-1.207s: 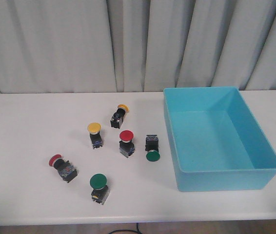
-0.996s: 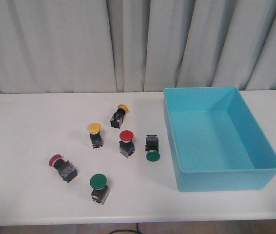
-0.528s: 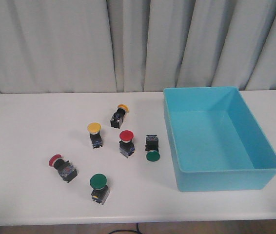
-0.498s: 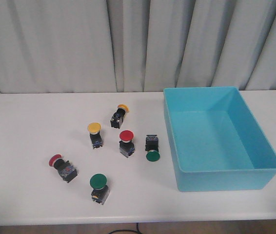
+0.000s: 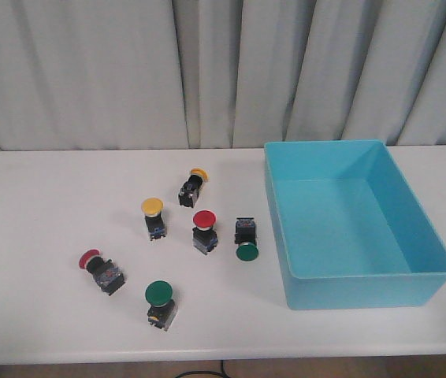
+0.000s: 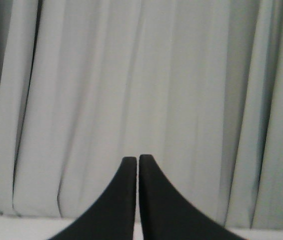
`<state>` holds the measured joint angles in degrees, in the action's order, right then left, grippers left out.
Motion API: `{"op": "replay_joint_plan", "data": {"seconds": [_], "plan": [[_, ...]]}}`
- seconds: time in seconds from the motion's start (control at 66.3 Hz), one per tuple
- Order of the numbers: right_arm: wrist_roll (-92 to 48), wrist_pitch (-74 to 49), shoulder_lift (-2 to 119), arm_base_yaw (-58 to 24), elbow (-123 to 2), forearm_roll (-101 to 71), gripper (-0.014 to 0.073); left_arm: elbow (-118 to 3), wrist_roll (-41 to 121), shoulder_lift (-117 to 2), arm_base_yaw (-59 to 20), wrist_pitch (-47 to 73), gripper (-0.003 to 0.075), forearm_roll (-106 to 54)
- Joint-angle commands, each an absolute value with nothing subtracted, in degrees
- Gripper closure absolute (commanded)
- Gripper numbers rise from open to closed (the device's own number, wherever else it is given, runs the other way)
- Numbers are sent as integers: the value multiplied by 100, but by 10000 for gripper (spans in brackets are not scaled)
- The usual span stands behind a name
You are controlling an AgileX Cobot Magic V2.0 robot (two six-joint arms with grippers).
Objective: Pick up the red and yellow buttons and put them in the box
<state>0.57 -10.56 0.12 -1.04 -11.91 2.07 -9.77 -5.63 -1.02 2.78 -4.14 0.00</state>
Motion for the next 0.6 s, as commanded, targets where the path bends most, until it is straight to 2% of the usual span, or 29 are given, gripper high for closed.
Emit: {"op": "replay_joint_plan", "data": {"seconds": [0.0,0.226,0.392,0.588], "plan": [[0,-1190,457,-73,-2032,275,598,-1766,-586,-563,286,-546,727,-49],[-210,-2077,1913,-73,-3061,261,598,-3563,-543,-2128,286,1528,727,-49],[-210,-2552,2693,-73,-3062,84,598,-3465,-543,-2799,286,2655,727,-49],[-210,-2842,3179,-73,-3062,84,598,-3137,-549,-3209,286,2887,727,-54]]}}
